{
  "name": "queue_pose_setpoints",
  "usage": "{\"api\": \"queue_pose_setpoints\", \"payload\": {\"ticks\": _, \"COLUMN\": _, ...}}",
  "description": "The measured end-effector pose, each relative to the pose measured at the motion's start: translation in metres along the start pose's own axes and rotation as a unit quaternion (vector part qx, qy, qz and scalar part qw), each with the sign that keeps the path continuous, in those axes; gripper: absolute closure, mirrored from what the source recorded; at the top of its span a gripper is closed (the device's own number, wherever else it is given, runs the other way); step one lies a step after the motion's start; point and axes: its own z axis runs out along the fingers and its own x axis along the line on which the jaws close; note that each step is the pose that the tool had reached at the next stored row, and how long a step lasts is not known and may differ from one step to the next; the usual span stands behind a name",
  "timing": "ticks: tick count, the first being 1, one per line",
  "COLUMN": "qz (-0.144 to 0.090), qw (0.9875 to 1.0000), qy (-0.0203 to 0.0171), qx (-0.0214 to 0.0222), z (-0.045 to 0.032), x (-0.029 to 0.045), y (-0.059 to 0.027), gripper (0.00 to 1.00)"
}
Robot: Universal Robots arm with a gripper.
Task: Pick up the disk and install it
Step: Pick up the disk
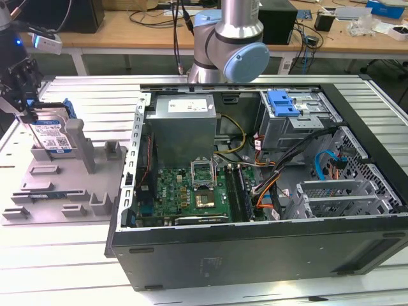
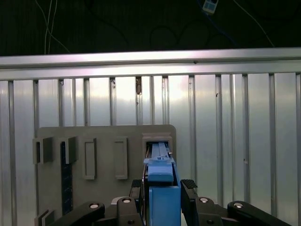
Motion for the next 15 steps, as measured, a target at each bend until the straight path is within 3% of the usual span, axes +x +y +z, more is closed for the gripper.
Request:
{"api": "queue_pose_setpoints", "payload": {"ticks": 3, "qz": 0.000, "qw": 1.0000, "qy": 0.0000, "qx": 0.0000, "z": 0.0002, "x": 0.0000, "y": 0.0000, "gripper": 0.55}}
{"api": "queue_pose_setpoints", "payload": {"ticks": 4, "qz": 0.000, "qw": 1.0000, "qy": 0.0001, "qx": 0.0000, "z": 0.0003, "x": 0.0001, "y": 0.0000, "gripper": 0.63}}
{"api": "queue_pose_setpoints", "payload": {"ticks": 5, "qz": 0.000, "qw": 1.0000, "qy": 0.0001, "qx": -0.0001, "z": 0.0003, "x": 0.0001, "y": 0.0000, "gripper": 0.64}}
{"api": "queue_pose_setpoints", "payload": {"ticks": 15, "qz": 0.000, "qw": 1.0000, "qy": 0.0001, "qx": 0.0001, "z": 0.0007, "x": 0.0003, "y": 0.0000, "gripper": 0.64}}
